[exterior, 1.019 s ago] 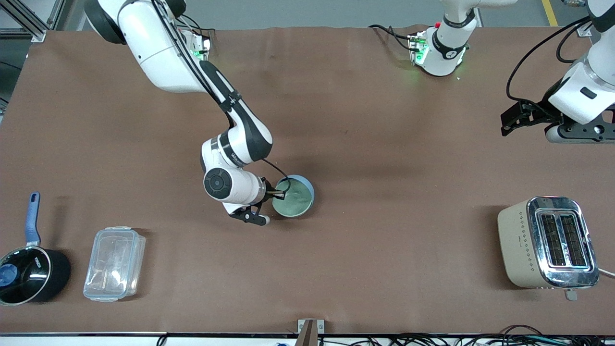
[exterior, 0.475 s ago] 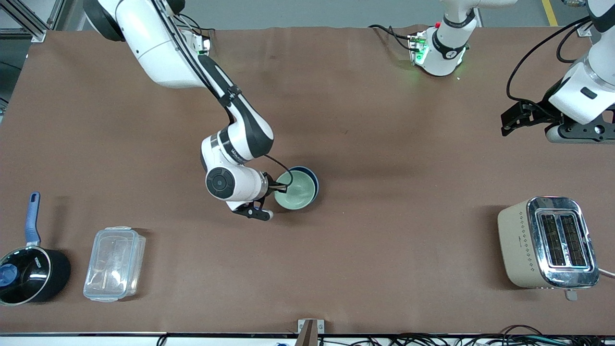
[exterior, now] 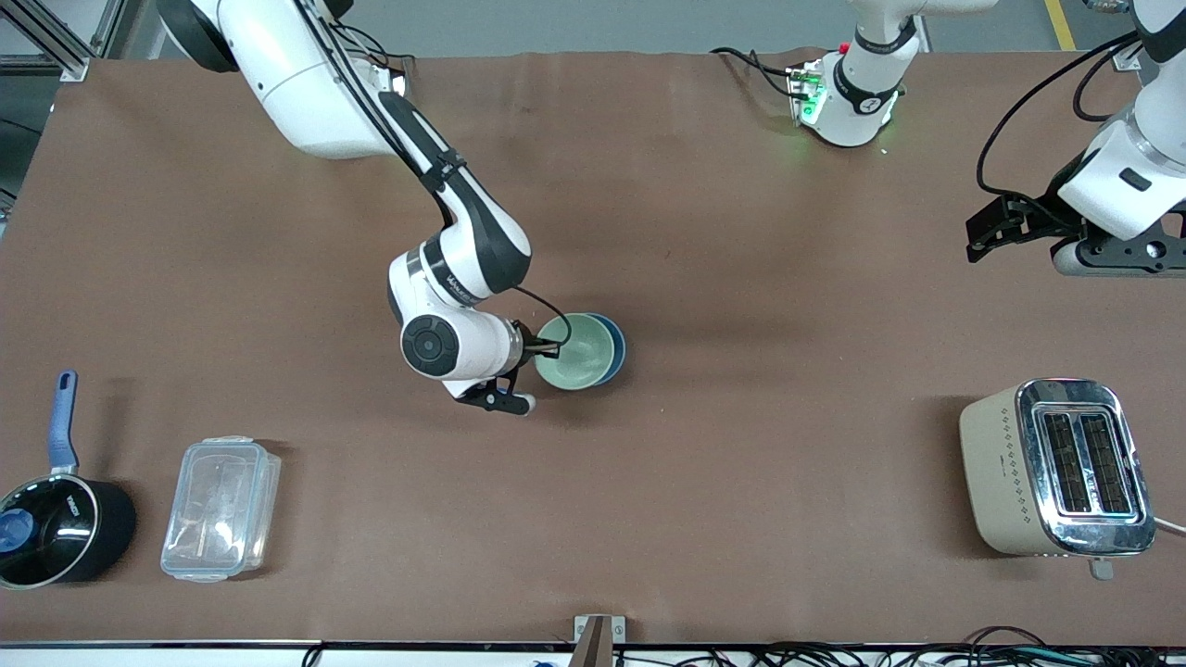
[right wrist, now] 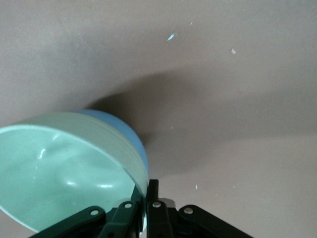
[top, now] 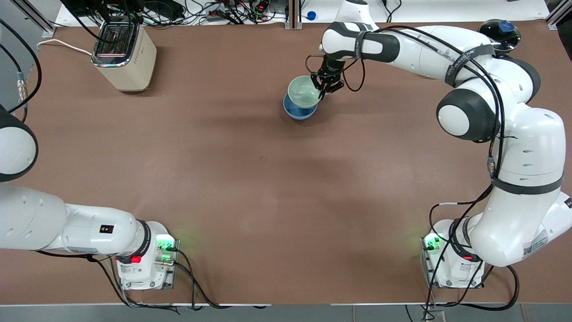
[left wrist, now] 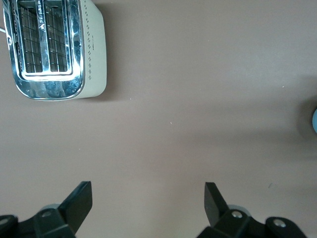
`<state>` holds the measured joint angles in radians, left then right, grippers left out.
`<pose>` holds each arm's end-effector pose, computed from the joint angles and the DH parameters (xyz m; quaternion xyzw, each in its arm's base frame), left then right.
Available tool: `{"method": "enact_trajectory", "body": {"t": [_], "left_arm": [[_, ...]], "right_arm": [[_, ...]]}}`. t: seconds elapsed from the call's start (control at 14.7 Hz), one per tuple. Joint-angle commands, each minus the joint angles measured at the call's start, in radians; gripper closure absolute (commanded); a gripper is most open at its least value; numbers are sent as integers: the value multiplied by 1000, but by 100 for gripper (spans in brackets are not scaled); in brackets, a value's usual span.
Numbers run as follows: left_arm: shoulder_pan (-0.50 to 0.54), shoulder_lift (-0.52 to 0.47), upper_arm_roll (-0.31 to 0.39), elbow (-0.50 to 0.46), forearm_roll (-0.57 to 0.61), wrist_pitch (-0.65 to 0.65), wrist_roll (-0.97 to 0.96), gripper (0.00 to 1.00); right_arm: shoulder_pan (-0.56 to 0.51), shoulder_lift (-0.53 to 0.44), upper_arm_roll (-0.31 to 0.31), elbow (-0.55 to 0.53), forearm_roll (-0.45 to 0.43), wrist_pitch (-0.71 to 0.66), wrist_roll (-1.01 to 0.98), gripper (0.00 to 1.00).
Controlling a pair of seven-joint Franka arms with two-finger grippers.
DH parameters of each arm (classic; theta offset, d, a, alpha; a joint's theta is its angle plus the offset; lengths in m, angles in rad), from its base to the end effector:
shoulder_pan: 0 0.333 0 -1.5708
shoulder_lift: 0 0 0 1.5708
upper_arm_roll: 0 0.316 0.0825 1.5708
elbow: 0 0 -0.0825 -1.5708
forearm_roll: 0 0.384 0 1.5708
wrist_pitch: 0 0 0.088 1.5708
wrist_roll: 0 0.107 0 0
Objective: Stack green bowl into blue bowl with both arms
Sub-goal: 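Lower the green bowl into the blue bowl with the right gripper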
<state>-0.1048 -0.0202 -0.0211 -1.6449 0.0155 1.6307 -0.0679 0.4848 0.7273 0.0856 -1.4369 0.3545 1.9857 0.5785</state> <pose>0.5484 -0.0679 0.6058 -0.9995 0.0294 -0.0038 0.0076 0.5887 0.3908 0.2528 -0.9744 0.0970 0.1728 0.1064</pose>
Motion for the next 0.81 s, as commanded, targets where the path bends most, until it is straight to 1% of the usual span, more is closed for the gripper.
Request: {"method": "enact_trajectory", "body": {"t": [0.0,0.14,0.54,0.61,0.68,0.75], "left_arm": [[-1,-10,6,-7,-19,3,2,0],[-1,-10,6,-7,-19,3,3,0],[-1,-10,7,-7,-19,1,3,0],[0,-10,7,-9,-19,3,3,0],[-1,-10,7,-7,-19,2,3,0],[-1,-10,7,-7,-19,1,5,0]], "right_arm": [[0,-28,6,-26,27,-16,-16,98],[-3,-28,28,-28,27,-16,-16,98],[-3,-23,29,-34,27,-15,-19,95],[-3,-23,29,-34,27,-15,-19,90],[-2,-23,29,-34,27,-15,-19,63],[0,-23,29,-34,27,-15,-19,12]]}}
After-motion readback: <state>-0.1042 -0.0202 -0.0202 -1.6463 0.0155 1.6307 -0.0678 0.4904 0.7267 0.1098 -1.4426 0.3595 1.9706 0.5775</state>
